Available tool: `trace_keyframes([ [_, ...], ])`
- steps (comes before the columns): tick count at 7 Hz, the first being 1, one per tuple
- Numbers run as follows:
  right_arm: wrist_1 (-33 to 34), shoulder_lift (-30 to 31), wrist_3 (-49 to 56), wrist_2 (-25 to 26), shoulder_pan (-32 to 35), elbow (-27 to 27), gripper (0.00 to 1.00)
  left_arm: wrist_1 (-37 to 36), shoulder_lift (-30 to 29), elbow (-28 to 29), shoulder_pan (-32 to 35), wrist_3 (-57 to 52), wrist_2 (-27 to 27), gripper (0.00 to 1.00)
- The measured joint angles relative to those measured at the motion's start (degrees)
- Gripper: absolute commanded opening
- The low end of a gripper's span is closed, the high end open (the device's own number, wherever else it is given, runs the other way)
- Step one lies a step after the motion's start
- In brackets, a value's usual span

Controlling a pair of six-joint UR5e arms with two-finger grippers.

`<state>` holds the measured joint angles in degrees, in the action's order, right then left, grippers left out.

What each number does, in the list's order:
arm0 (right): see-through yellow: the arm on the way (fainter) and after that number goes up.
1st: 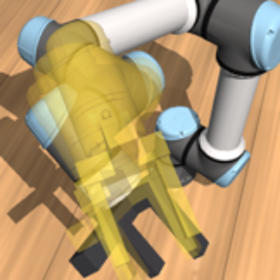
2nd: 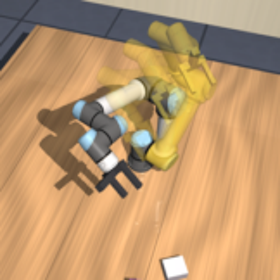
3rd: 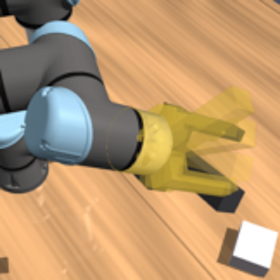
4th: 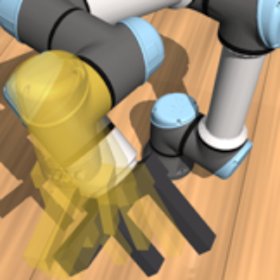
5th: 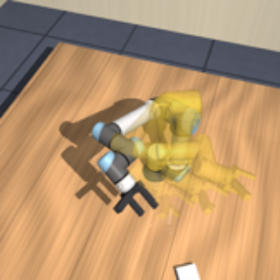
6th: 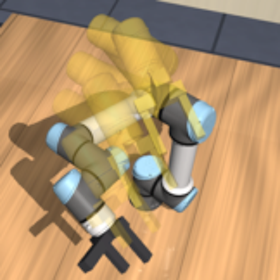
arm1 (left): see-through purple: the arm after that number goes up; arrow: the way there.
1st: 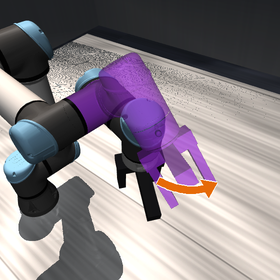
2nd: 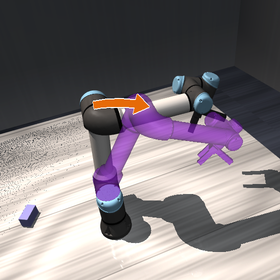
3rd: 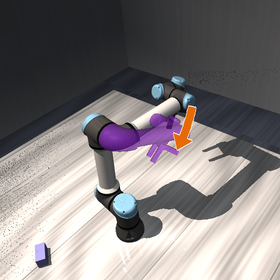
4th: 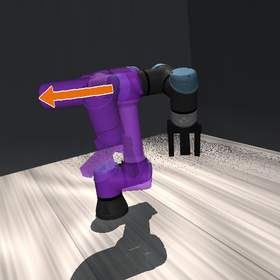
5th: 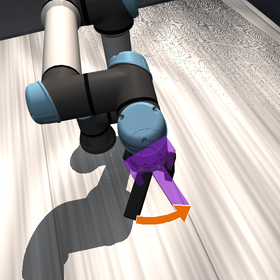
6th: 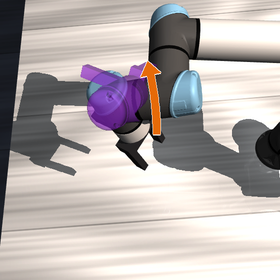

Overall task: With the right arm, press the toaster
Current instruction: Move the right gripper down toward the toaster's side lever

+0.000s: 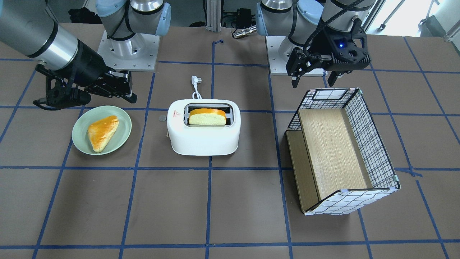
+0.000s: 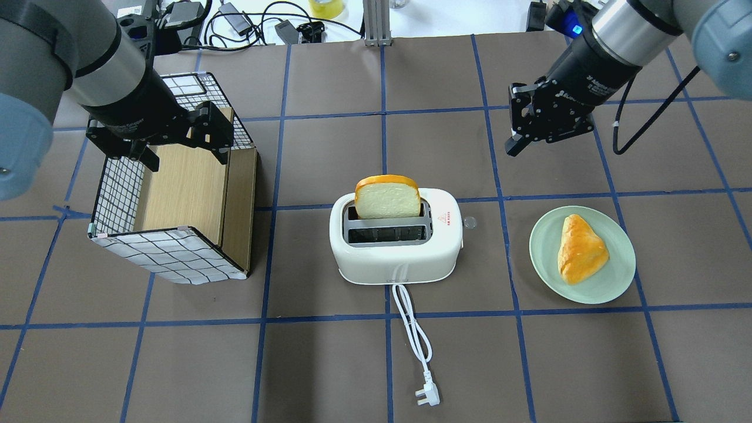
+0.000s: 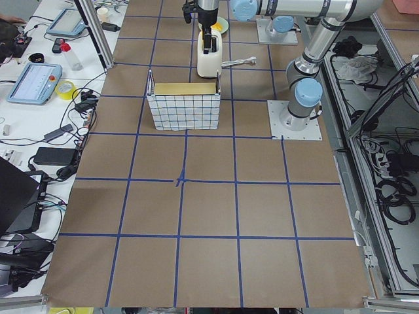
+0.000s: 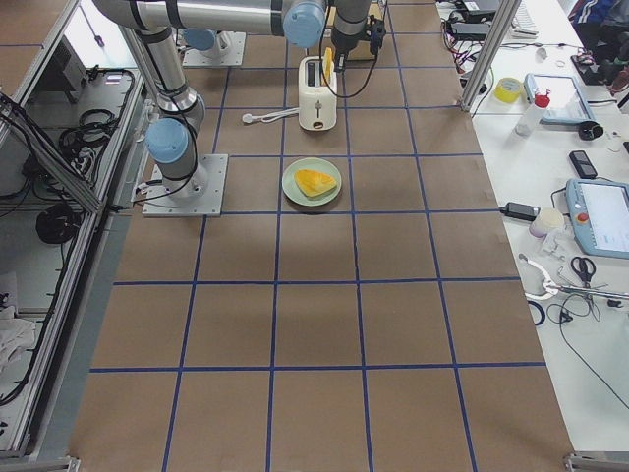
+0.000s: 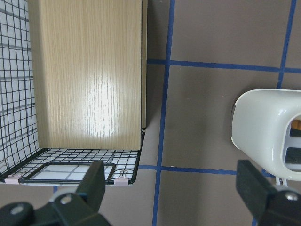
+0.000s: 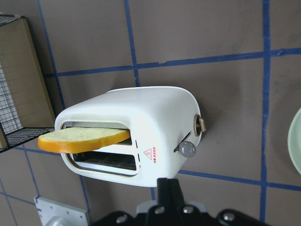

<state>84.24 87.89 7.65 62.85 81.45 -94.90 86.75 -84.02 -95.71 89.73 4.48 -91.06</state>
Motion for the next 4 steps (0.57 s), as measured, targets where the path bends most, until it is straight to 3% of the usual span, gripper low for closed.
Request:
trace_keyframes([
  [2,1.13,-0.01,9.13,-8.36,-3.18,-7.73,0.0,0.0,0.0,0.0,0.0,0.0,0.0,1.0],
  [4,7.56,0.0,12.8,-12.65,-4.11,-15.77,0.0,0.0,0.0,0.0,-0.01,0.0,0.0,1.0],
])
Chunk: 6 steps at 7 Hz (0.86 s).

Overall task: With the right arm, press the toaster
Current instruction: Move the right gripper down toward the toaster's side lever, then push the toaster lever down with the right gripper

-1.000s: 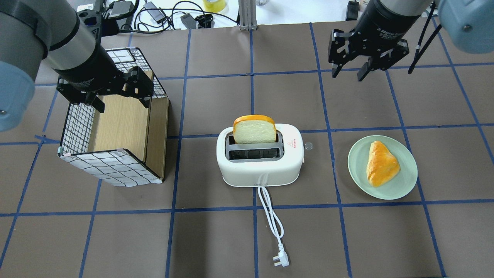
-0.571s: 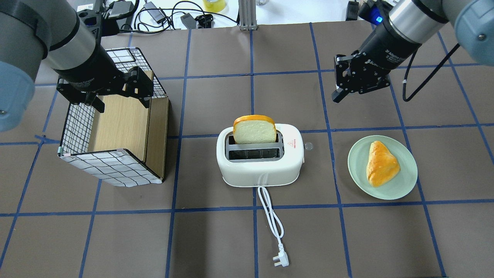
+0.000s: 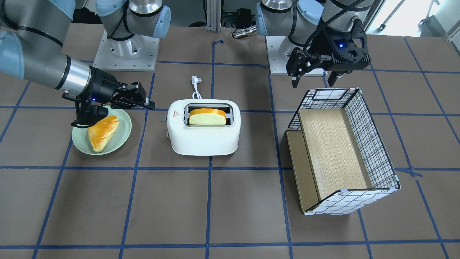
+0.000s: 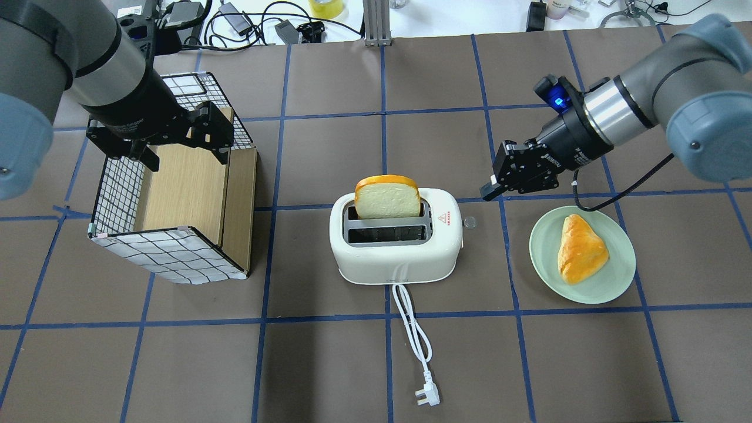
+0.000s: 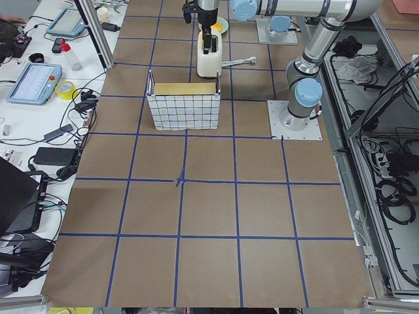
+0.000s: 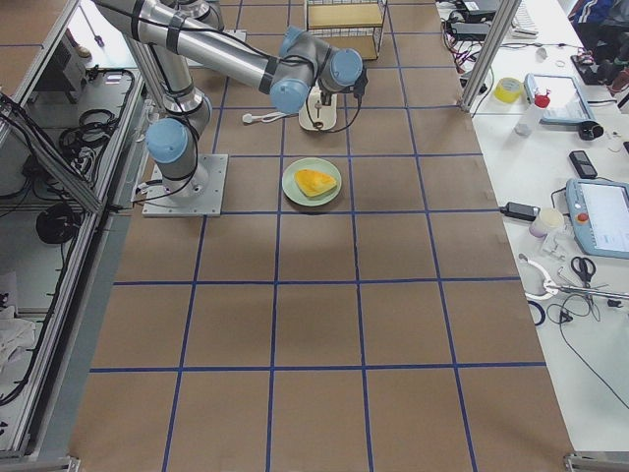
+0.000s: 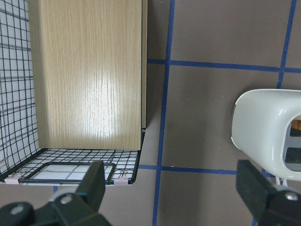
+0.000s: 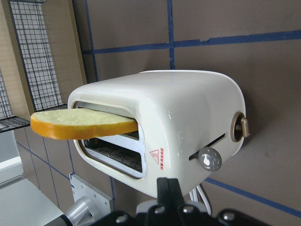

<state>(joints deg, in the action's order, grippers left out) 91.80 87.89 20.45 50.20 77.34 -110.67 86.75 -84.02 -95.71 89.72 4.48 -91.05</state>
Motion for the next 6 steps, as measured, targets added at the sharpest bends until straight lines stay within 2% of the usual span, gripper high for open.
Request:
trace_keyframes([
  [2,6.18,-0.01,0.5,-1.68,-0.2,-5.08,0.0,0.0,0.0,0.0,-0.01,0.0,0.04,1.0],
  [6,9.04,-1.47,0.63,-1.88,-0.18,-6.97,0.0,0.0,0.0,0.0,0.01,0.0,0.04,1.0],
])
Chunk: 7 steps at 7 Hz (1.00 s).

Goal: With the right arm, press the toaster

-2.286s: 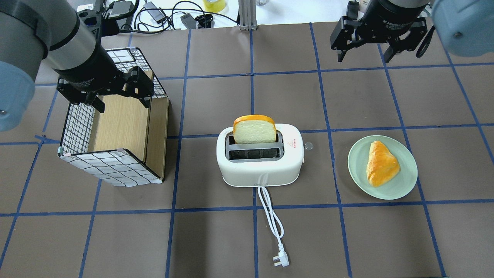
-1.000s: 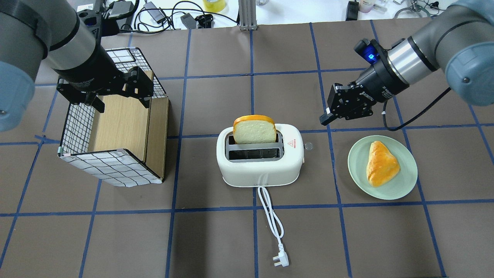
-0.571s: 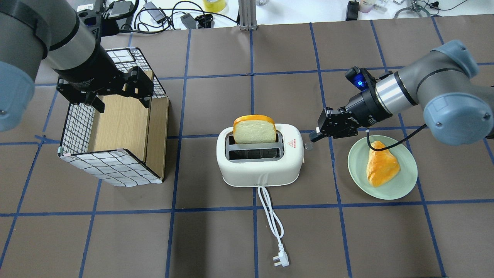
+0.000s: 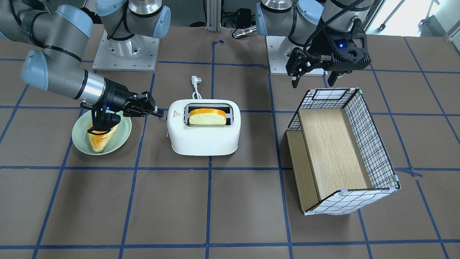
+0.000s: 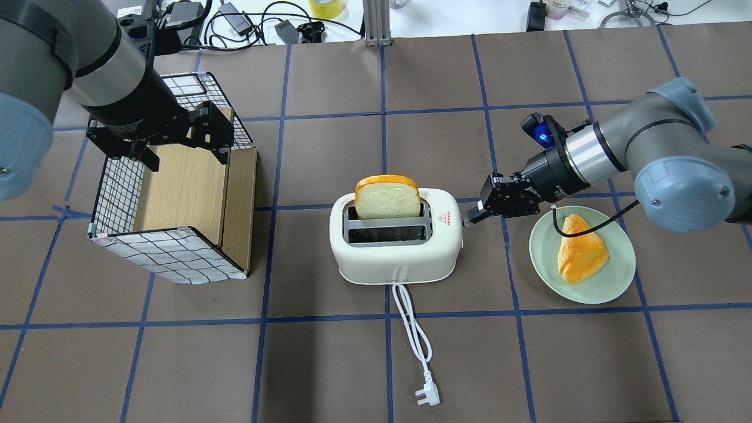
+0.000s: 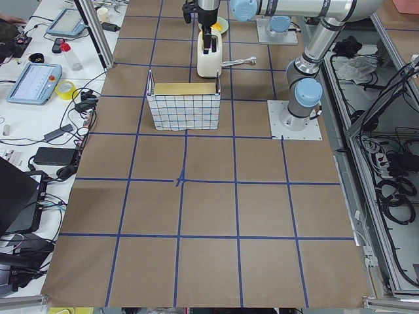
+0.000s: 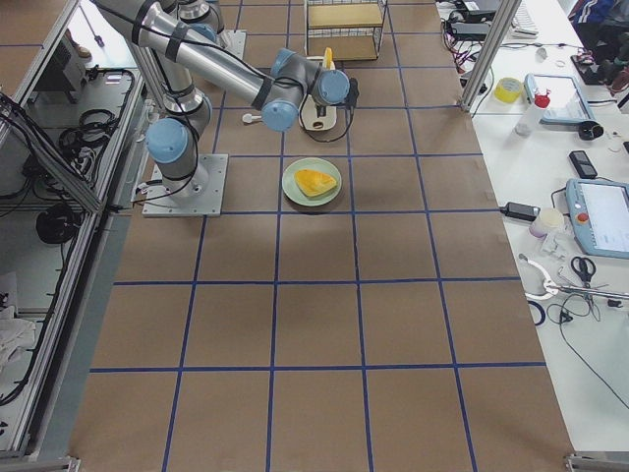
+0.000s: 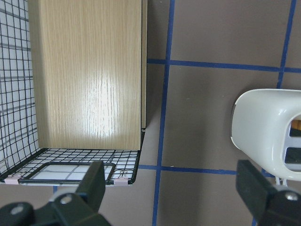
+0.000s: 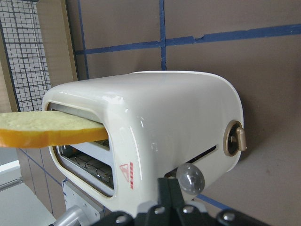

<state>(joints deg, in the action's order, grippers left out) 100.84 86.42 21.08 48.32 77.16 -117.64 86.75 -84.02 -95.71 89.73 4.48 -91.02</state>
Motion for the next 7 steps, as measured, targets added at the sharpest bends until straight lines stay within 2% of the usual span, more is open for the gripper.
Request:
trace_keyframes([
  [7,7.69,-4.83,0.27,0.91,0.01,-3.06,0.0,0.0,0.0,0.0,0.0,0.0,-0.04,1.0],
])
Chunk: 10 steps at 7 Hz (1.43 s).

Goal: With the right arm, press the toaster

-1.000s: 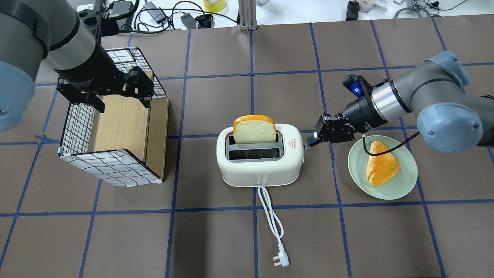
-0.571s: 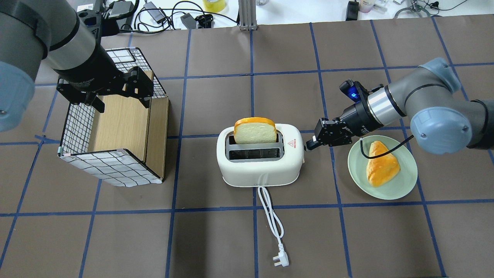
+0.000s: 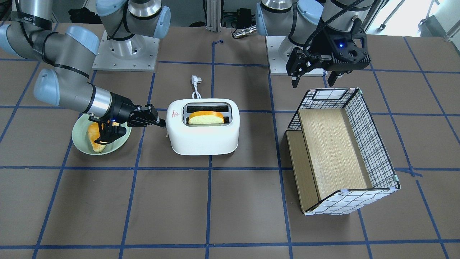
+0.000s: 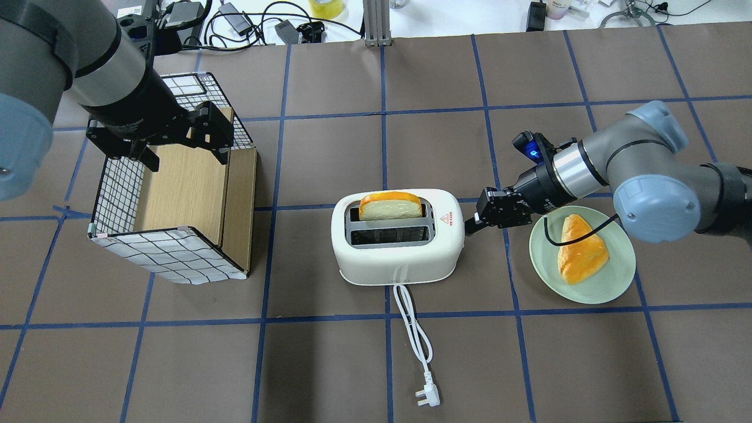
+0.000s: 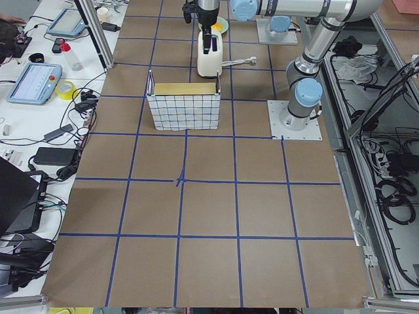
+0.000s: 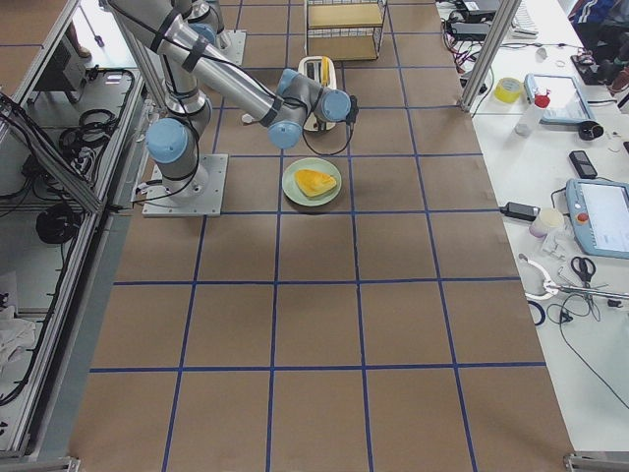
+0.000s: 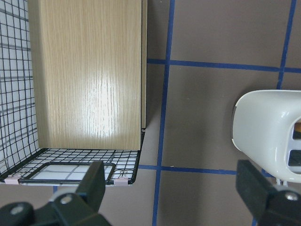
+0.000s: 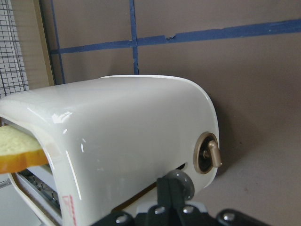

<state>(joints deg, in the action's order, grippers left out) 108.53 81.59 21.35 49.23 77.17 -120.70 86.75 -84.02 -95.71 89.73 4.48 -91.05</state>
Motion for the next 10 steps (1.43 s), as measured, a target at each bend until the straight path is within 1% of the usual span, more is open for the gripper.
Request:
trace_keyframes([
  [3,1.02,0.0,-0.17,0.09,0.0,-0.49,0.0,0.0,0.0,0.0,0.0,0.0,0.02,1.0],
  [4,0.95,0.52,-1.56,0.65,0.02,0.03,0.0,0.0,0.0,0.0,0.0,0.0,0.04,1.0],
  [5,0.63,1.61,-4.62,2.36,0.15,1.42,0.0,0.0,0.0,0.0,0.0,0.0,0.02,1.0],
  [6,-0.69,3.38,-8.31,5.38,0.42,3.99,0.0,0.0,0.0,0.0,0.0,0.0,0.0,1.0],
  [7,-3.88,5.31,-11.29,9.05,0.76,7.59,0.0,0.0,0.0,0.0,0.0,0.0,0.0,1.0],
  [9,-13.26,7.39,-15.61,17.87,1.73,17.83,0.0,0.0,0.0,0.0,0.0,0.0,0.0,1.0],
  [10,-18.02,7.35,-17.79,24.16,3.65,24.58,0.0,0.0,0.0,0.0,0.0,0.0,0.0,1.0],
])
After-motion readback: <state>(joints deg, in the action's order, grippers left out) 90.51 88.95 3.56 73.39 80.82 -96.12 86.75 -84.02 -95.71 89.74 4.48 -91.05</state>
